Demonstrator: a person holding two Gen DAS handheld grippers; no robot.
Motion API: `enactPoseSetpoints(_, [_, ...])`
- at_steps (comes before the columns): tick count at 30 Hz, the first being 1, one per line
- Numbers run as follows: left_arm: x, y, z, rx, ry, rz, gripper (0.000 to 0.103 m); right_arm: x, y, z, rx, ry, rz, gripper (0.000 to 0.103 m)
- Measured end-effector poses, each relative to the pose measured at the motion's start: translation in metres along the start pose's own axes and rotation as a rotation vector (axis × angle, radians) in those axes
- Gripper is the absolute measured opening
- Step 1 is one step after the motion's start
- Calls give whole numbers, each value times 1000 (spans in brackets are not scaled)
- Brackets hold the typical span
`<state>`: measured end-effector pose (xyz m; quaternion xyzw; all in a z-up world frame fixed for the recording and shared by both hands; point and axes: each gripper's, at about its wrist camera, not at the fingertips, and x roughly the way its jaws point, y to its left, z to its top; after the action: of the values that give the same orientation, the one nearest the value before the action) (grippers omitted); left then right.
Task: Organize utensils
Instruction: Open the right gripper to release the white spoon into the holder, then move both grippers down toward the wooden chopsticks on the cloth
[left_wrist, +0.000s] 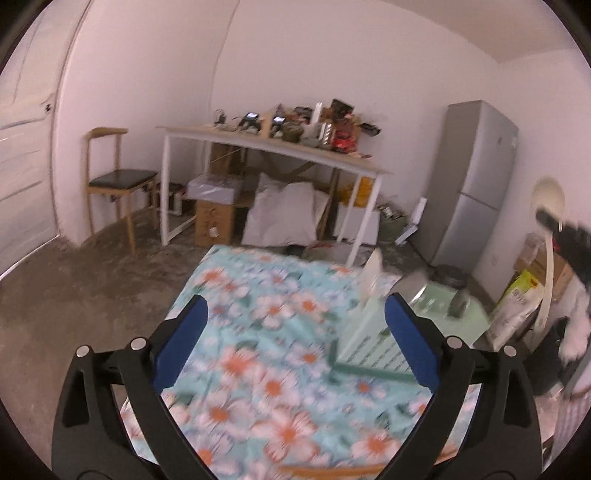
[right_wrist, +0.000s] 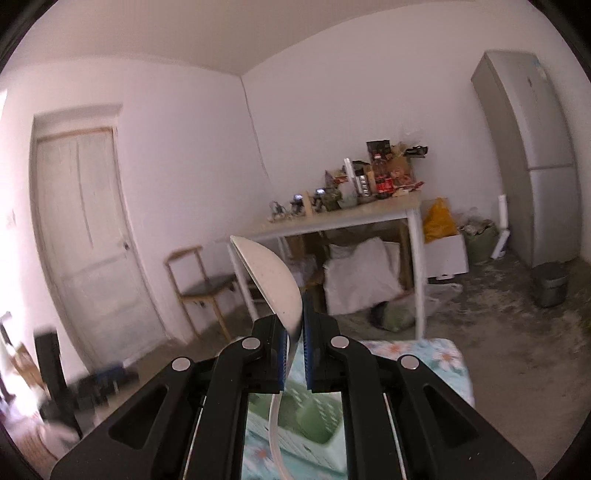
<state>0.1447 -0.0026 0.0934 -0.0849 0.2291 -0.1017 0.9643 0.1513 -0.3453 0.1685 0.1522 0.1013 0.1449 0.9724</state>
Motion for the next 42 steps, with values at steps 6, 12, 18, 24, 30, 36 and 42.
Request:
enactPoseSetpoints(6, [-12,17,-26,28,34,62,93,37,-16,-6,86,-43,61,8])
enactPoseSetpoints(12, [-13,26,-38,17,65,72,93,71,-26,-22,88,-50,51,8])
enactPoseSetpoints(18, [-10,30,-43,-2,77,57,93,96,-38,-55,94,38,18,10])
enactPoseSetpoints(24, [-10,30,-44,-6,78,58,93,78,-43,-71,105,61,-18,38])
enactPoseSetpoints(30, [-8,31,-46,-24,90,44,93,41,-51,-70,139,38,-60,59])
enactPoseSetpoints(36, [-15,26,-48,-33,87,28,93,-5,-37,-74,91,68,-106,79])
enactPoseSetpoints(42, [-22,26,-59,-37,109,13,93,-27,-14,-120,11,271,-174,95])
